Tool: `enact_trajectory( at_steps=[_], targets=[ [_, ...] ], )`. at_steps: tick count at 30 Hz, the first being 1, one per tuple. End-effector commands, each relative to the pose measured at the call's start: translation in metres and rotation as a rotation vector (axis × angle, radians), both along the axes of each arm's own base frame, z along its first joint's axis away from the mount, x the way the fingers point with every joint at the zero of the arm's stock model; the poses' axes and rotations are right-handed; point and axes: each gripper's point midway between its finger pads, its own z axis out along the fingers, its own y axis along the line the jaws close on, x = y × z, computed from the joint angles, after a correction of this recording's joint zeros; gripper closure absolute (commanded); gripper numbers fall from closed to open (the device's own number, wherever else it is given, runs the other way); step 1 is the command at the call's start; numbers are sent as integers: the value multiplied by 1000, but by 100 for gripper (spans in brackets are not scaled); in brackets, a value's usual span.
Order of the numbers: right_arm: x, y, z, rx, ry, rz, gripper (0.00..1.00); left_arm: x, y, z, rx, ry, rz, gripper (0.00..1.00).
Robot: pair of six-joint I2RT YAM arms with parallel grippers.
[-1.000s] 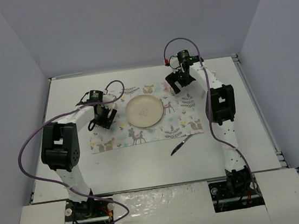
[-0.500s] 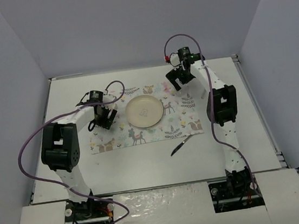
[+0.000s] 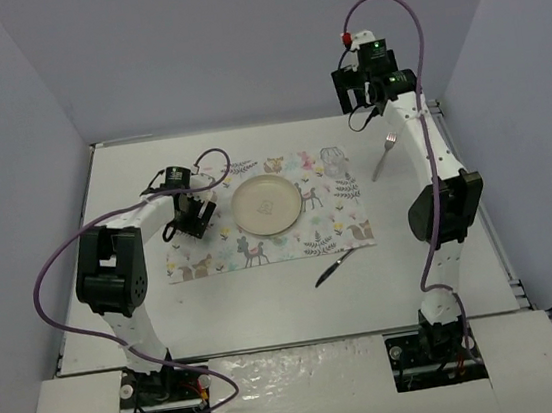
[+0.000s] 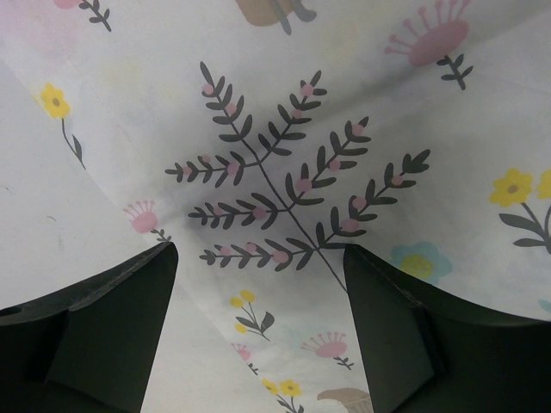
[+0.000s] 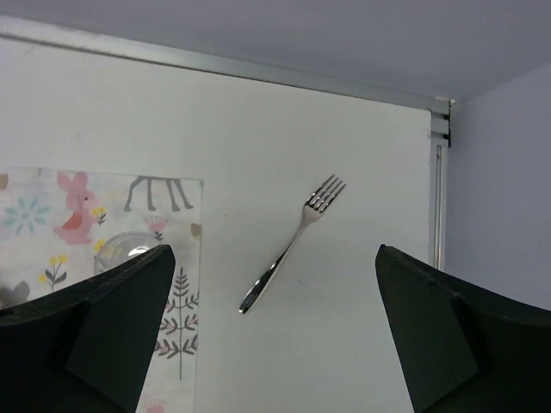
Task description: Set the dinner table for one person
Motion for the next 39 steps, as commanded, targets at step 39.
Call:
enact_trajectory(
  at_steps=[39],
  targets=[
    [21,-107,-221,257,300,-433,18,13,15,22,66,-77,19,25]
  ],
)
